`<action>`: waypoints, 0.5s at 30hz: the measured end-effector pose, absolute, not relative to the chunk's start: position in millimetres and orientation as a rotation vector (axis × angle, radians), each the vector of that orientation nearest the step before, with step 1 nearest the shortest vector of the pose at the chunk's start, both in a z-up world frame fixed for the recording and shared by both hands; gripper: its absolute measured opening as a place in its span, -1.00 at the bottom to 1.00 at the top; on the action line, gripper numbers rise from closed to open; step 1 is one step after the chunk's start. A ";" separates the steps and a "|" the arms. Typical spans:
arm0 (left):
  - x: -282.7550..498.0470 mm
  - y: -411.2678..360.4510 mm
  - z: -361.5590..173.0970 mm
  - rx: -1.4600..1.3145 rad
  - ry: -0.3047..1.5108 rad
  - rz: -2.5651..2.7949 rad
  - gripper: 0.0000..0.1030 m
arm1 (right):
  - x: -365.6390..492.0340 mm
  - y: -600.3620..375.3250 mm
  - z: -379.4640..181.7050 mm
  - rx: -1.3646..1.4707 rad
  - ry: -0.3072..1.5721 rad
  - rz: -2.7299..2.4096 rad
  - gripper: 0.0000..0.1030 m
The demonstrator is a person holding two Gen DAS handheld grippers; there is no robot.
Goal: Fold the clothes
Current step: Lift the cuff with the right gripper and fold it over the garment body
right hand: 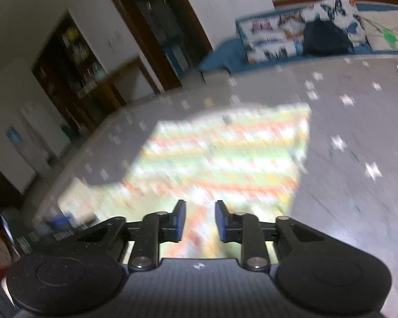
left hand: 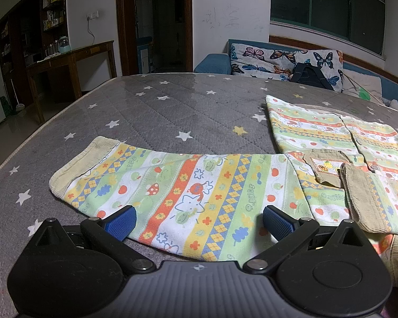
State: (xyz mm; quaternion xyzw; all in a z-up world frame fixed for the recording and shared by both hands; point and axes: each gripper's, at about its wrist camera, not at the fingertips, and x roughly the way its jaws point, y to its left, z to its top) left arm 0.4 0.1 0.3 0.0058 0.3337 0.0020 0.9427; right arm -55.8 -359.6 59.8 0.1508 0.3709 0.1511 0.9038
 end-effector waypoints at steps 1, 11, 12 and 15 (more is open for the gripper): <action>0.3 0.1 0.5 0.011 0.681 0.004 1.00 | -57.7 -361.2 52.6 0.290 0.790 0.307 -0.62; -12.3 11.0 9.9 0.026 0.683 0.012 1.00 | -50.1 -373.9 33.2 0.217 0.822 0.254 -0.74; -16.5 15.4 13.1 0.023 0.677 0.016 1.00 | -45.5 -373.0 35.4 0.205 0.809 0.252 -0.74; -24.7 36.2 18.9 -0.029 0.675 0.056 1.00 | -28.2 -369.5 33.3 0.169 0.827 0.243 -0.73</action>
